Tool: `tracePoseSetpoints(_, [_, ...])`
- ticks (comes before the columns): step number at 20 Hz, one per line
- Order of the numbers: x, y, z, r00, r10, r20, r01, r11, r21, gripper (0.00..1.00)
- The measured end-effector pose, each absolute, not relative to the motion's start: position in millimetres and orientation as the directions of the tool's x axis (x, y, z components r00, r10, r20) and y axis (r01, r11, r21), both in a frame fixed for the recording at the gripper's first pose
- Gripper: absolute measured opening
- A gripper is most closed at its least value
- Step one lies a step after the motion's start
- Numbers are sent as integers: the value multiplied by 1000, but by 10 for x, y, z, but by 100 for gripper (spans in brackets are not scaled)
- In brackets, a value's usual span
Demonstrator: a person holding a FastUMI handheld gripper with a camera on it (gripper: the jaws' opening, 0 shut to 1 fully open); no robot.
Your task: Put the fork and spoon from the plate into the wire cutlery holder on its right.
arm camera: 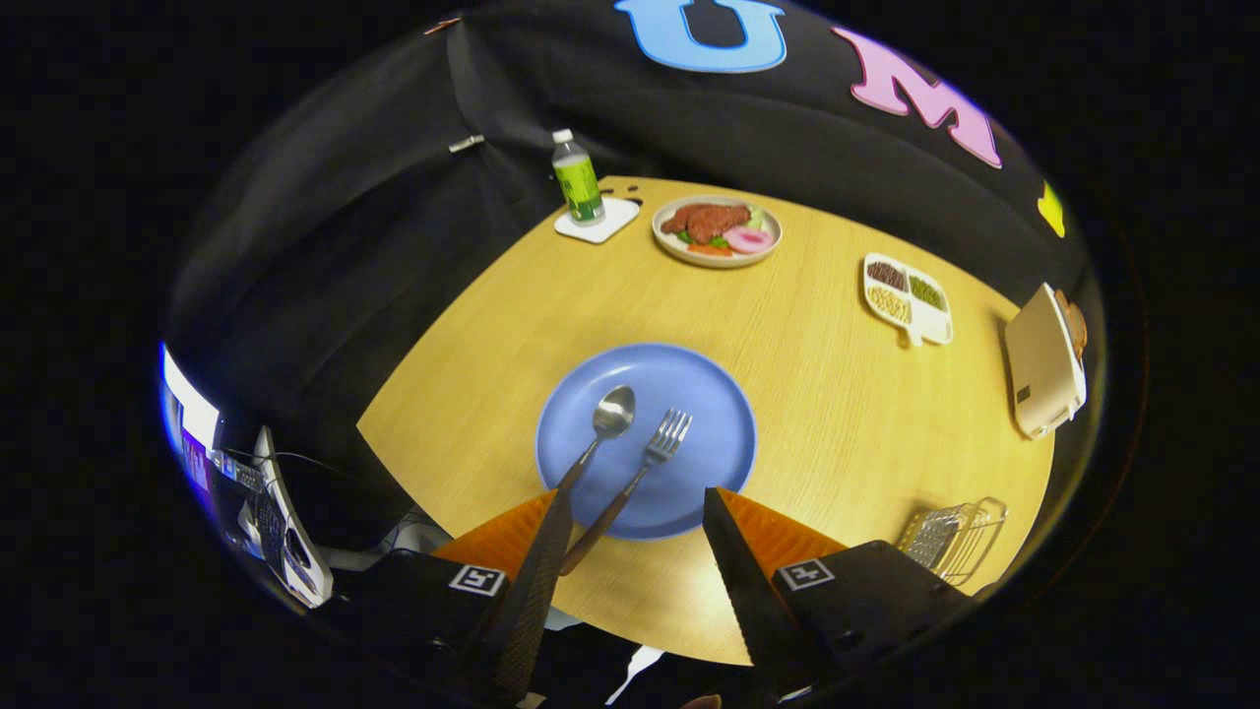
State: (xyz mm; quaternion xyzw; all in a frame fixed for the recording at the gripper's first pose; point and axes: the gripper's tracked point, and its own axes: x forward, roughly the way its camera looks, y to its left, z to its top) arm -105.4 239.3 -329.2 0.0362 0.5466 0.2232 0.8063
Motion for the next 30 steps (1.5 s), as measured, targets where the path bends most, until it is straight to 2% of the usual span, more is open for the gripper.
tracePoseSetpoints(4, [-1113,2536,-3769,199,363,-910,-254,916,310,83])
tracePoseSetpoints(6, [-1119,2545,-3936,166,333,-928,-224,930,293,67])
tracePoseSetpoints(13, [-1138,2629,-4267,106,284,-953,-186,947,262,69])
tracePoseSetpoints(15, [-1145,2657,-4335,98,276,-956,-138,955,261,57])
tracePoseSetpoints(16, [-1165,2615,-4360,81,260,-962,-129,960,249,44])
tracePoseSetpoints(17, [-1104,2602,-4396,95,254,-962,-115,963,243,42])
tracePoseSetpoints(19, [-1080,2572,-4391,93,264,-960,-75,963,258,15])
tracePoseSetpoints(20, [-1074,2599,-4404,81,280,-957,-65,959,275,11])
tracePoseSetpoints(27, [-1010,2508,-4072,127,394,-910,-65,919,388,9])
tracePoseSetpoints(30, [-899,2356,-3742,190,445,-875,-94,896,435,9])
